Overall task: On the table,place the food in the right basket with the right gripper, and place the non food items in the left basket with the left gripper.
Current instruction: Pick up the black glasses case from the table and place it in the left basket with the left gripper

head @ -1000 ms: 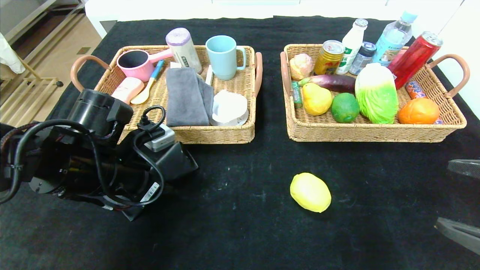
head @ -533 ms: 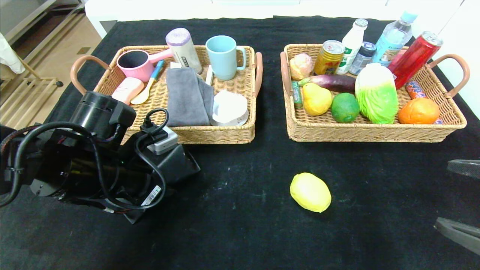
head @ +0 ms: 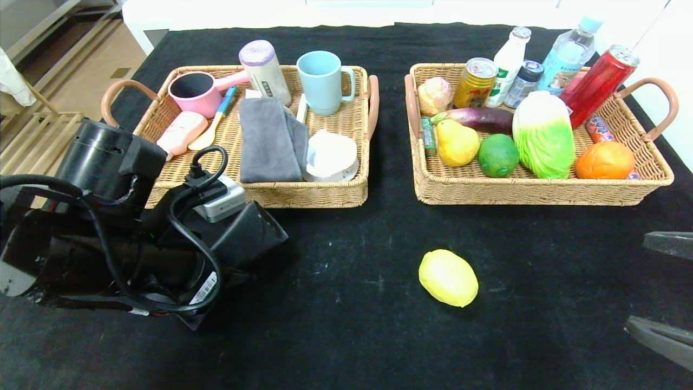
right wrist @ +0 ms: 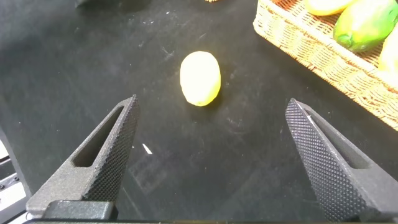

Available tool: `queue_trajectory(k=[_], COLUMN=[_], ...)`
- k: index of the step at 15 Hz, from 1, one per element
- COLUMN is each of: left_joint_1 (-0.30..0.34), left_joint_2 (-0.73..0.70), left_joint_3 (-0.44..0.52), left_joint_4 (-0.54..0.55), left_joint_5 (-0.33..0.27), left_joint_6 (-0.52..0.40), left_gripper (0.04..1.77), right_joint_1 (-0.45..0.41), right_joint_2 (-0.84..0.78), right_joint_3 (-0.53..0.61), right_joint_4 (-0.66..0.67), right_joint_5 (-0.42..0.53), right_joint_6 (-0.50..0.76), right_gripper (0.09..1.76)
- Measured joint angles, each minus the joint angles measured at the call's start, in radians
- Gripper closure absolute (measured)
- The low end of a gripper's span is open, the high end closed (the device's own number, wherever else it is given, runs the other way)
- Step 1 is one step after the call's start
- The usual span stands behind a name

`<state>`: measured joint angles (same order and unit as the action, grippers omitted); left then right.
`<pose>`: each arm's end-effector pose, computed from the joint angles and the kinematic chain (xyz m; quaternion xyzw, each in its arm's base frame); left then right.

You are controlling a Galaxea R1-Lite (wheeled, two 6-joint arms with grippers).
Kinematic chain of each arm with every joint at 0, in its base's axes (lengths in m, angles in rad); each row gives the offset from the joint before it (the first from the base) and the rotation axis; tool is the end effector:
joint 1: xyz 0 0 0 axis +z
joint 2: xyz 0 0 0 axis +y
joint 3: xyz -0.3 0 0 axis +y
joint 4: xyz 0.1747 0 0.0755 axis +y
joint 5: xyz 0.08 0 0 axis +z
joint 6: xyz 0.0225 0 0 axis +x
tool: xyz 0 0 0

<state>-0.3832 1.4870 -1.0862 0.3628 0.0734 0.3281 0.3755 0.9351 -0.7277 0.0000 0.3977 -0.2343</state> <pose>0.2225 -0.0879 0.2295 0.2329 0.3347 -0.2005 0.8908 0.0963 0.0473 0.2586 -0.1065 0.0590 0.3845 0.9150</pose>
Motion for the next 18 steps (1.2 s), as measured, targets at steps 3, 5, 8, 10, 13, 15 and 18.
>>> queue_trajectory(k=[3, 5, 8, 10, 13, 15, 18], left_joint_1=[-0.008, -0.017, -0.029, -0.032, -0.033, -0.034, -0.032], left_joint_2=[-0.048, -0.071, -0.084, -0.084, -0.081, -0.069, -0.034], left_joint_3=[0.005, -0.014, -0.074, -0.122, -0.208, -0.26, -0.337], left_joint_4=[0.0, -0.009, 0.0, 0.0, 0.001, 0.0, -0.004], left_joint_5=[-0.004, 0.005, 0.012, 0.014, 0.027, 0.038, 0.051], left_joint_6=[-0.001, -0.048, -0.143, -0.183, -0.214, -0.217, -0.23], left_gripper=[1.14, 1.14, 1.15, 1.15, 1.15, 1.15, 1.16], right_joint_1=[0.0, 0.0, 0.0, 0.0, 0.0, 0.0, 0.0], right_joint_2=[0.011, 0.015, 0.017, 0.018, 0.019, 0.019, 0.019], right_joint_3=[-0.001, -0.001, -0.001, -0.001, 0.0, 0.0, 0.001], right_joint_4=[-0.001, -0.001, -0.001, -0.001, -0.002, -0.001, -0.002], right_joint_5=[-0.001, -0.002, -0.002, -0.001, 0.0, 0.0, 0.0], right_joint_6=[0.001, 0.001, 0.001, 0.001, 0.0, 0.0, 0.0], right_gripper=[0.14, 0.14, 0.14, 0.14, 0.14, 0.14, 0.14])
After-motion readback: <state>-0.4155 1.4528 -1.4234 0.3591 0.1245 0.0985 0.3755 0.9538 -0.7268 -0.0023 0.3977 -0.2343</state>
